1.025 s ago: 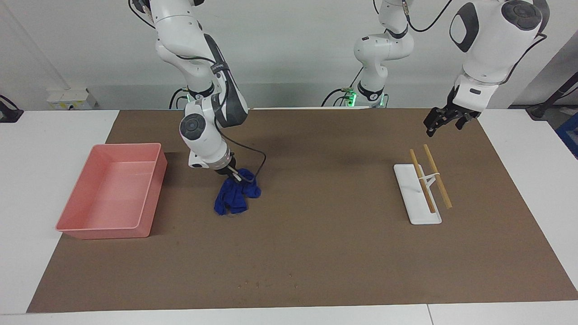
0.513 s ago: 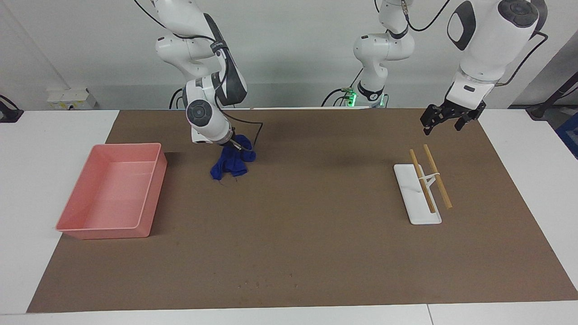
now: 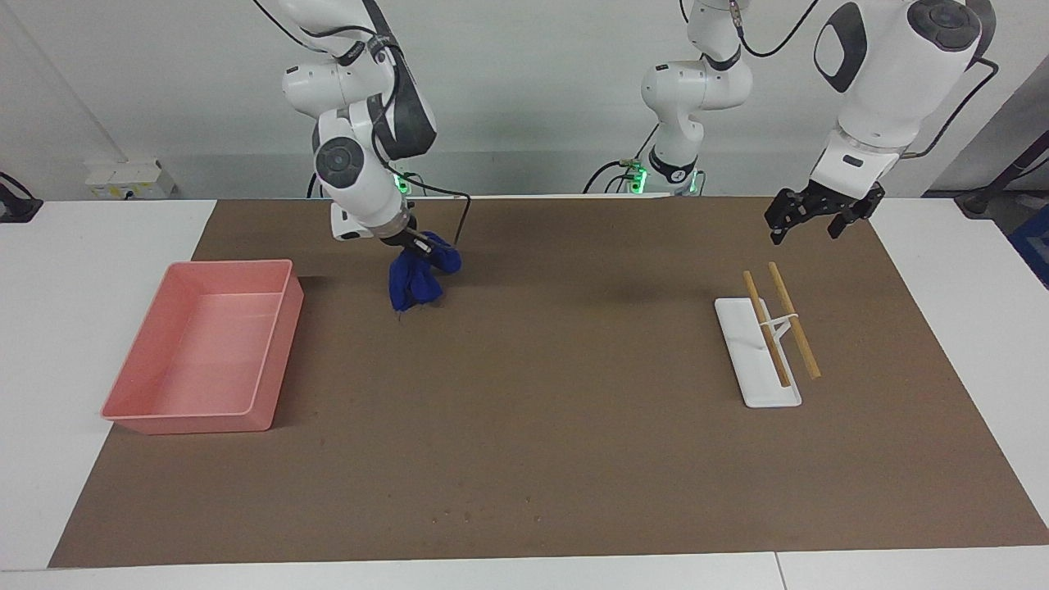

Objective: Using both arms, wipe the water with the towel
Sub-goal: 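Lower the towel into the pink bin and open the right gripper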

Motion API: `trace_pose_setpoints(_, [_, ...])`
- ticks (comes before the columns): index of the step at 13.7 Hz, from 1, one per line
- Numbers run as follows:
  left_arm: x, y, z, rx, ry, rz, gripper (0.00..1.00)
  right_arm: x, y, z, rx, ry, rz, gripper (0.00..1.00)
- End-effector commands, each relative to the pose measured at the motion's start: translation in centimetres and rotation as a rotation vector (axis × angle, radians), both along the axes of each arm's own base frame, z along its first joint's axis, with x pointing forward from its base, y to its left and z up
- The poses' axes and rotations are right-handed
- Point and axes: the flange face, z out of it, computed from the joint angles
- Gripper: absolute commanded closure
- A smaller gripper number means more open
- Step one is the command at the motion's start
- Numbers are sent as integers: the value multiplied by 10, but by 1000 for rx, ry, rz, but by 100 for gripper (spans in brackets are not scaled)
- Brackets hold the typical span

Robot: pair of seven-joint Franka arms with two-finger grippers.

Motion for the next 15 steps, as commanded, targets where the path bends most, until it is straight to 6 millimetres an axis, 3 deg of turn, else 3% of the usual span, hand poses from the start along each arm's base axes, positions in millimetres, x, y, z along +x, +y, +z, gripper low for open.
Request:
trace_pose_setpoints(1, [-7, 3, 0, 9, -2, -14, 0, 34, -42, 75, 11, -107, -36, 100])
trace_pose_setpoints(3, [-7, 3, 2, 9, -5, -13, 0, 49, -79, 115, 27, -161, -42, 100])
trace_pose_setpoints(6, [-8, 2, 2, 9, 2, -12, 0, 55, -139, 143, 36, -203, 4, 100])
trace_pose_setpoints(8, [-8, 0, 1, 10, 10, -15, 0, 54, -177, 142, -14, -217, 90, 100])
trace_pose_setpoints(11, [-8, -1, 2, 10, 5, -18, 0, 49, -212, 134, -120, -207, 219, 100])
trace_pose_setpoints(15, [-7, 4, 1, 9, -3, -13, 0, 41, -275, 90, -163, -243, 365, 100])
